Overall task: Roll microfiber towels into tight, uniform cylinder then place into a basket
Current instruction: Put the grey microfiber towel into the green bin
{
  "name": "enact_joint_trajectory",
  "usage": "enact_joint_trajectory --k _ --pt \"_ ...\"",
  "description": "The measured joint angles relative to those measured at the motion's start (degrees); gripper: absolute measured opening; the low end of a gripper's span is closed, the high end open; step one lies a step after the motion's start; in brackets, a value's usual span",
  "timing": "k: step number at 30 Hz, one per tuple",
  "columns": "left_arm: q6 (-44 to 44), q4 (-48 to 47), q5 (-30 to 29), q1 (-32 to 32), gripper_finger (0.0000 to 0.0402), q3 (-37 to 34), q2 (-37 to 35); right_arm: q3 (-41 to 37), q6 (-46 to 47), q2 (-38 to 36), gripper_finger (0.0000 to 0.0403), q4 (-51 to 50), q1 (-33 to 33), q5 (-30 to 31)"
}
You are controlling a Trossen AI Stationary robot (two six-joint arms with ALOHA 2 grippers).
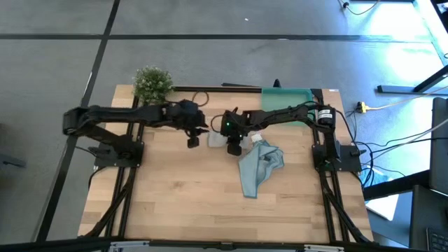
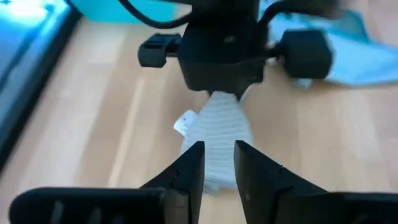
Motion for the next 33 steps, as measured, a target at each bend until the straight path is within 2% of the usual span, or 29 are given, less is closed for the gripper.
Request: enact_joint_trajectory --k 6,12,25,33 --pt "-3.0 -4.8 -3.8 -0.1 0.0084 0.0 -8.8 2.7 -4.6 -1.6 0.0046 -4.0 -2.6 1.6" --pt "-4.6 -7.9 -7.8 -0.2 0.0081 0.0 -14.0 5.8 -9.3 -4.2 0.0046 -8.1 -6.0 2.4" --pt "-4.8 -8.7 -10.1 -0.2 0.0080 0.0 -15.7 6.8 -20.8 -17.3 0.0046 -19.1 -16.4 8.0" --pt "-4.9 -8.6 -10.2 -0.2 0.0080 0.0 -15.7 1.5 -24.8 -25.6 0.0046 -21.3 -24.9 8.0"
